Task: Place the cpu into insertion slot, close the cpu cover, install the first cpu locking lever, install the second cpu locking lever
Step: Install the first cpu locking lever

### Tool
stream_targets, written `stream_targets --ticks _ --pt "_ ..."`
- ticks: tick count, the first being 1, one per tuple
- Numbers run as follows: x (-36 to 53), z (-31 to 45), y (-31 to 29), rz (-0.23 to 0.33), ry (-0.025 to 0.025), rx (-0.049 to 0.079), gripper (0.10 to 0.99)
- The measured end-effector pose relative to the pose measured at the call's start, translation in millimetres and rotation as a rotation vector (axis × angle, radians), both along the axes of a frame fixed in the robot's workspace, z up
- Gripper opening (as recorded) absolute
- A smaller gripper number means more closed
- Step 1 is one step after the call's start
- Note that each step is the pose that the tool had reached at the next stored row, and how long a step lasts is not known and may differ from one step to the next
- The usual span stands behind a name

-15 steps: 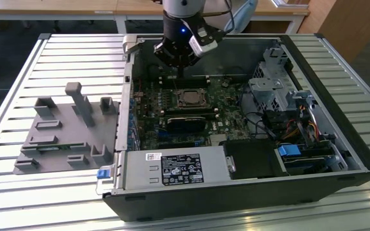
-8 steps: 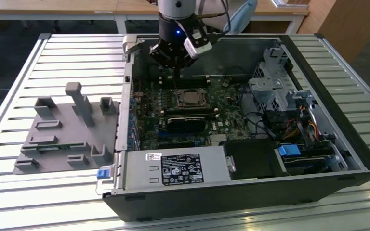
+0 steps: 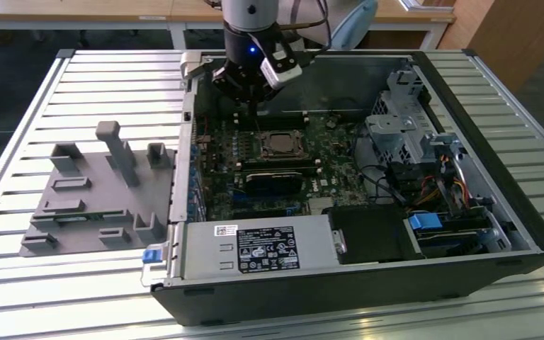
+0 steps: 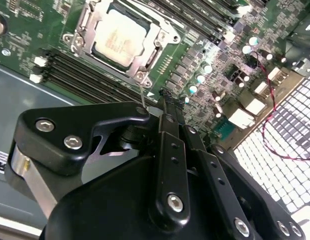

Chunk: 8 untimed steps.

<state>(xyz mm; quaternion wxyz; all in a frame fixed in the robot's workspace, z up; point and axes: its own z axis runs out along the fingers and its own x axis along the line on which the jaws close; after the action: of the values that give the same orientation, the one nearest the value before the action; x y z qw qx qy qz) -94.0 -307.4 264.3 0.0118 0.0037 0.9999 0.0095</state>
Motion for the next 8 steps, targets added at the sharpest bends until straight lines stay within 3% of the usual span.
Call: stream_targets --ticks 8 --pt "-6.0 -2.3 3.6 0.000 0.0001 0.000 0.122"
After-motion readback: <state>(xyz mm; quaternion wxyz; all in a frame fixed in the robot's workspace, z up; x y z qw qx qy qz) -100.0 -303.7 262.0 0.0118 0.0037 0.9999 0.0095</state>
